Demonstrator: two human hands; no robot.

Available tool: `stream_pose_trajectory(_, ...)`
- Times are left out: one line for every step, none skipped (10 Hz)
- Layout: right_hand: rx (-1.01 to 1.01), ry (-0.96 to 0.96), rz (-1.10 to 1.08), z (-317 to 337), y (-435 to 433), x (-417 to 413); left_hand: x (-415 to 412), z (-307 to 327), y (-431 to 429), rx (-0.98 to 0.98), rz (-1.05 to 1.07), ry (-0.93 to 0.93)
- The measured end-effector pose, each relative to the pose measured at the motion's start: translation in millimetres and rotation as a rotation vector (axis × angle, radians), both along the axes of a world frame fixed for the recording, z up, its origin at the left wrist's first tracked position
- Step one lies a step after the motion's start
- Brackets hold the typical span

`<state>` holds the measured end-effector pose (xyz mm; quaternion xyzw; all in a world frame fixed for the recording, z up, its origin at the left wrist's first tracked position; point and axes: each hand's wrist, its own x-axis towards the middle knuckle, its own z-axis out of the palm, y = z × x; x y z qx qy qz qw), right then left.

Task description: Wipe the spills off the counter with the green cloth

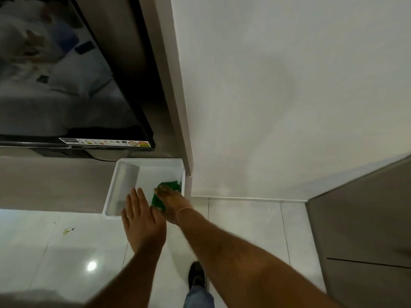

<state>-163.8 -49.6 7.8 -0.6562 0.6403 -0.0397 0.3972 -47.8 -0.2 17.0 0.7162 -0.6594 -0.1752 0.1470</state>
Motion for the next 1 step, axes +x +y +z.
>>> stream_pose_trajectory(-0.083,0.021,-0.233,-9.9,23.7,-10.3,-2.6,3.0,-3.7,0.047,-0.118,-0.038)
